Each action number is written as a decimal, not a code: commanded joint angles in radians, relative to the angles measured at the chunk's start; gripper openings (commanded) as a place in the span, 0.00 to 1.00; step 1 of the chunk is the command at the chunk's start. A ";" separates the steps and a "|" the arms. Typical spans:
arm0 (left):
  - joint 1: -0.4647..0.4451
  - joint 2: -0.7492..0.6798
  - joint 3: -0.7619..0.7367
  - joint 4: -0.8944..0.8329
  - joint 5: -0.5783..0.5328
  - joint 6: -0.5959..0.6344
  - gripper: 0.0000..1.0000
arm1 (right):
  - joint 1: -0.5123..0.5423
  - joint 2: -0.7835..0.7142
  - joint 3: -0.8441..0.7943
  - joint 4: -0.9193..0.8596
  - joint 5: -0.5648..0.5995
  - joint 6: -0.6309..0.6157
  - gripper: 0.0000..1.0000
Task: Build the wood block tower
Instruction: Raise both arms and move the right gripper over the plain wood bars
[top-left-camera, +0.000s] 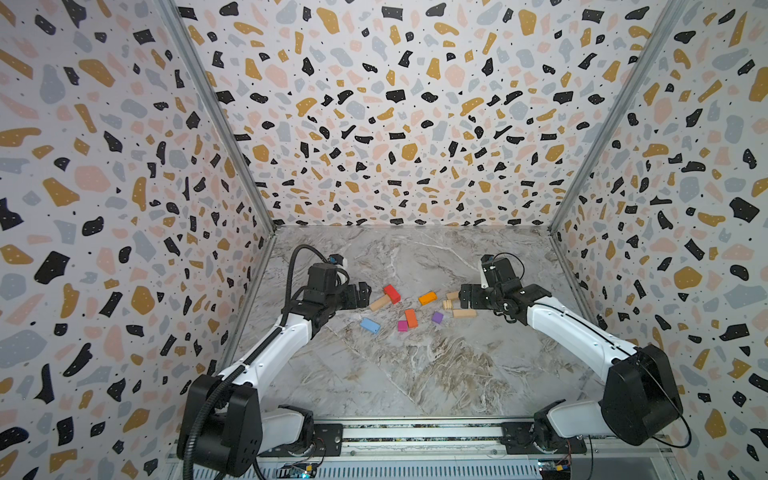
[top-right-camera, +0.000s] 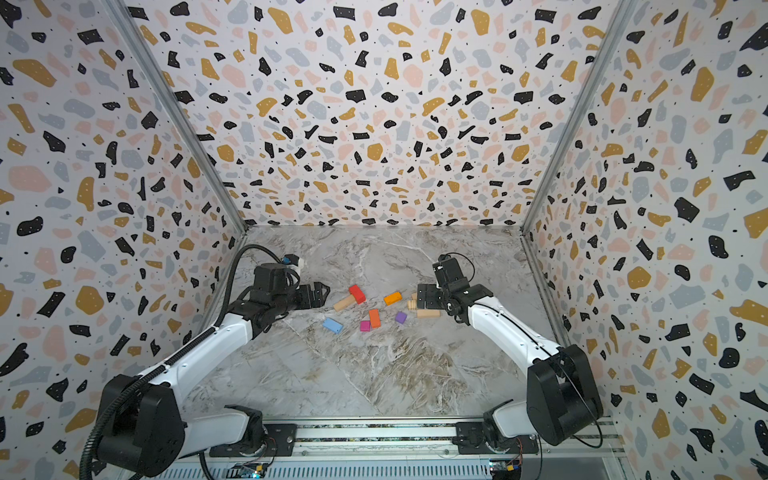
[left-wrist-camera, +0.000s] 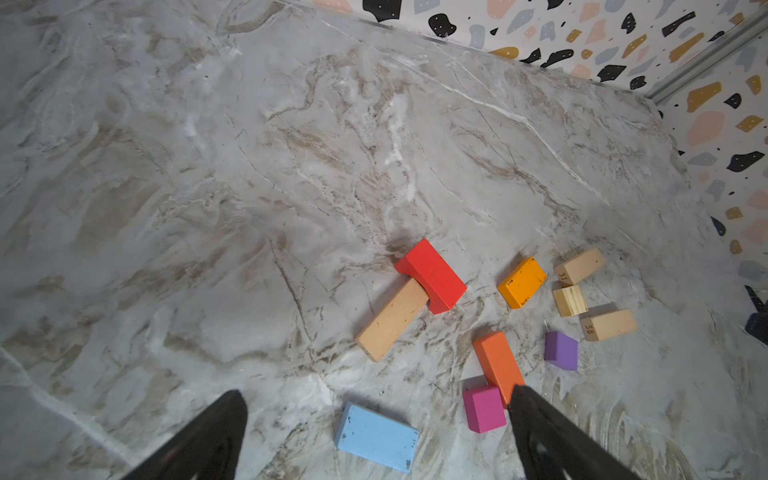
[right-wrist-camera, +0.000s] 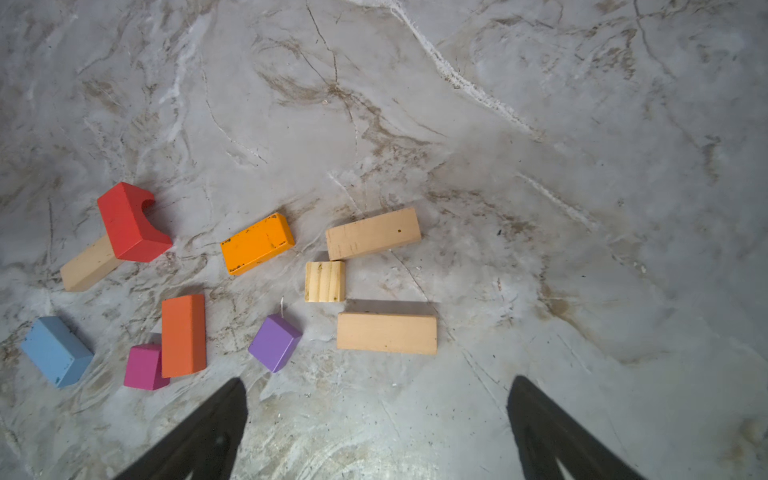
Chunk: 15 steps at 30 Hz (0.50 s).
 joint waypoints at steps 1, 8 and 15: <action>-0.005 -0.025 0.019 0.001 0.046 0.037 0.99 | 0.018 -0.002 0.031 -0.026 0.041 0.060 0.98; -0.005 -0.018 0.012 0.014 0.101 0.033 0.97 | 0.048 0.065 0.051 0.012 0.019 0.042 0.91; -0.005 -0.033 -0.004 0.036 0.111 0.026 0.97 | 0.072 0.145 0.062 0.038 -0.023 -0.007 0.90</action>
